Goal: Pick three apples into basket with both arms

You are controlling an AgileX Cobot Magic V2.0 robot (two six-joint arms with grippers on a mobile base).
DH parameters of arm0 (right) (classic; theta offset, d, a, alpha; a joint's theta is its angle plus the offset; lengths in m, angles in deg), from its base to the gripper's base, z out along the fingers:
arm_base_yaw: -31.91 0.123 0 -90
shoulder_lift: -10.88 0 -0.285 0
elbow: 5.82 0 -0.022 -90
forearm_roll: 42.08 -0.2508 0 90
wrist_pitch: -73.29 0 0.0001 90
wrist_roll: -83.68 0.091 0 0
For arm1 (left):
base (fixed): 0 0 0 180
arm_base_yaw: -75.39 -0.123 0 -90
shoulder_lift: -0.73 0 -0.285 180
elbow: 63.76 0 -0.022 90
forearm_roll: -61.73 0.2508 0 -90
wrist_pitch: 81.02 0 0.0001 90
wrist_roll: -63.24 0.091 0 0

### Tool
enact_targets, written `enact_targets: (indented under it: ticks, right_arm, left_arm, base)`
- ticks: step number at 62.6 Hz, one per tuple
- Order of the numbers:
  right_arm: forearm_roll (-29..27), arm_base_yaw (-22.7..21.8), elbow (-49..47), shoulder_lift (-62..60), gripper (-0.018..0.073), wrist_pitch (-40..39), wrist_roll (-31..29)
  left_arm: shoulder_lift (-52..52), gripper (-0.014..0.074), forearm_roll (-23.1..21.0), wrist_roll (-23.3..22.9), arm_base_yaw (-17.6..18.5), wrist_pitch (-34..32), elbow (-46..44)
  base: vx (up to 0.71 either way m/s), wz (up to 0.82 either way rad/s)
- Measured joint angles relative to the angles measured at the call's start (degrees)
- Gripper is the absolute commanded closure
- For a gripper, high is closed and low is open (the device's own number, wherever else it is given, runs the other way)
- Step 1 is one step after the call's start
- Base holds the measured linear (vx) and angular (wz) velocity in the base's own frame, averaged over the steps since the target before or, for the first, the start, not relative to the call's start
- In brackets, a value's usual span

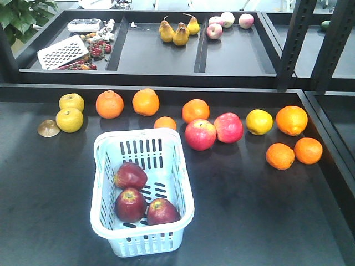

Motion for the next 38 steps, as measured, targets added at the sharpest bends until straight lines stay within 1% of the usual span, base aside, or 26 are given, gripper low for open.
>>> enact_targets:
  ticks: [6, 14, 22, 30, 33, 38]
  right_arm:
    - [0.0, 0.0, 9.57, -4.65, 0.0568, -9.56, 0.82]
    - [0.0, 0.0, 22.45, -11.76, 0.0568, -22.1, 3.4]
    - [0.0, 0.0, 34.28, -18.44, 0.0568, -32.21, 6.5]
    - [0.53, 0.0, 43.8, -24.7, 0.0568, -39.45, 8.92]
    - [1.35, 0.0, 45.58, -26.92, 0.0568, -41.2, 10.07]
    - [4.41, 0.0, 46.2, -30.61, 0.0568, -41.92, 12.62]
  left_arm:
    - [0.0, 0.0603, 0.0, 0.0, 0.0, 0.0, 0.0]
    - [0.0, 0.0603, 0.0, 0.0, 0.0, 0.0, 0.0]
    - [0.0, 0.0603, 0.0, 0.0, 0.0, 0.0, 0.0]
    - [0.0, 0.0603, 0.0, 0.0, 0.0, 0.0, 0.0]
    - [0.0, 0.0603, 0.0, 0.0, 0.0, 0.0, 0.0]
    - [0.0, 0.0603, 0.0, 0.0, 0.0, 0.0, 0.0]
  base:
    - [0.0, 0.0]
    - [0.0, 0.0]
    - [0.0, 0.0]
    - [0.0, 0.0]
    - [0.0, 0.0]
    - [0.0, 0.0]
